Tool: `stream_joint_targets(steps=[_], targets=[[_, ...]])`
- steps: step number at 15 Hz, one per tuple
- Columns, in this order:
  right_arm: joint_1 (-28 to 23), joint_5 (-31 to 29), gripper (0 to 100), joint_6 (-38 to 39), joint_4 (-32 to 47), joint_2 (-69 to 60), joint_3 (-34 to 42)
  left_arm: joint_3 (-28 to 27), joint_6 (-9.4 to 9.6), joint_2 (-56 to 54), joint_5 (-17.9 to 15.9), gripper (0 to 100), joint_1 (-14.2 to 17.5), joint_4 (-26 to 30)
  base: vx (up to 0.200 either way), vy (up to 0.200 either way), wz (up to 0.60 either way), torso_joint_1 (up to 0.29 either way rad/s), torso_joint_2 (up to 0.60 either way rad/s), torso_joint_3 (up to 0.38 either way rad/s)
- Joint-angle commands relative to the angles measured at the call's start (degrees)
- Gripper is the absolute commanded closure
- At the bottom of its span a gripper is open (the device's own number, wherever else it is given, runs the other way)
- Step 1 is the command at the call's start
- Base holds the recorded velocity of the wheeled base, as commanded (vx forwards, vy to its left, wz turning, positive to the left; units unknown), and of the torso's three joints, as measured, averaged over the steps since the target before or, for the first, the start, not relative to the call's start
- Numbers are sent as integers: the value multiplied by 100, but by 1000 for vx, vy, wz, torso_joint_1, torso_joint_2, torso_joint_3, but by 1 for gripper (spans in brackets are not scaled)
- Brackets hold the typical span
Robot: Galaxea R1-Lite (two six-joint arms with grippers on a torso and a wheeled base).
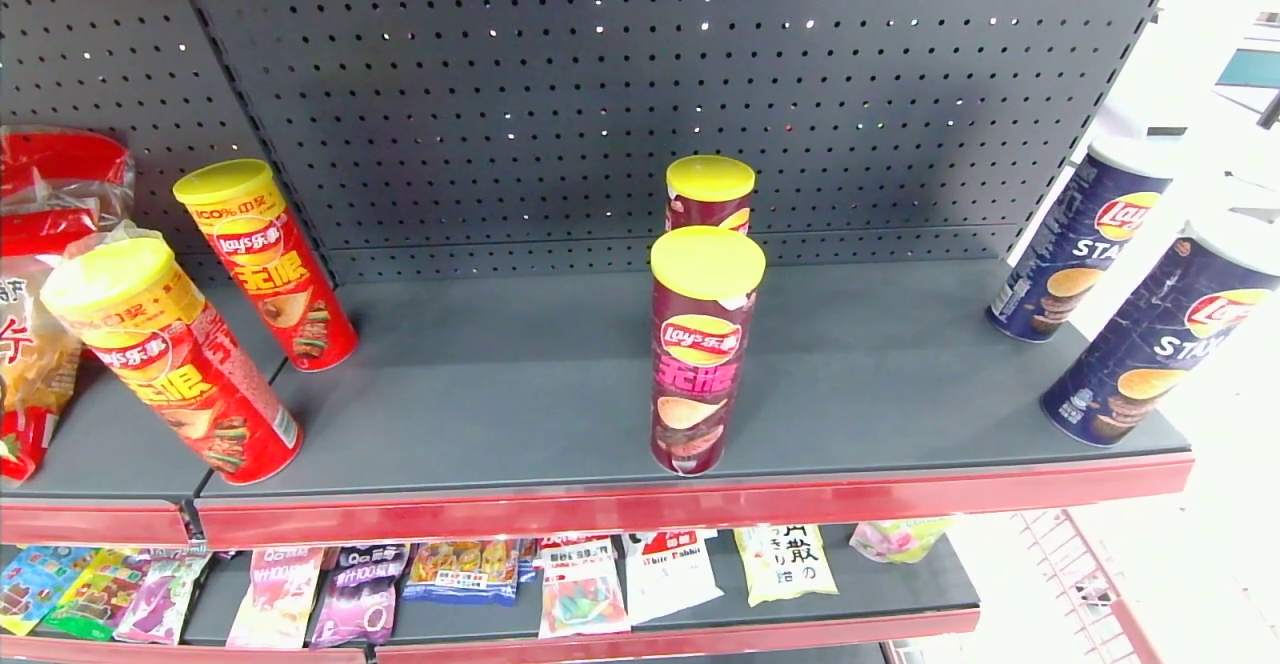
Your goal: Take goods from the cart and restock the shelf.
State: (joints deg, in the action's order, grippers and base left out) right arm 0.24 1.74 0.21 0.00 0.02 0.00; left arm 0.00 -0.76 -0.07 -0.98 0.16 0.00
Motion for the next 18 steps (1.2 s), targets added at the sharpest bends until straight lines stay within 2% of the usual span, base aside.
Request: stream_joint_targets(steps=[1,18], targets=[[-7,1,0,6,0,-2,0,0,-4,7,1,0,2,0,0,0,0,0,0,0],[-7,1,0,6,0,-2,0,0,32,7,-8,0,2,0,0,0,0,0,0,0]])
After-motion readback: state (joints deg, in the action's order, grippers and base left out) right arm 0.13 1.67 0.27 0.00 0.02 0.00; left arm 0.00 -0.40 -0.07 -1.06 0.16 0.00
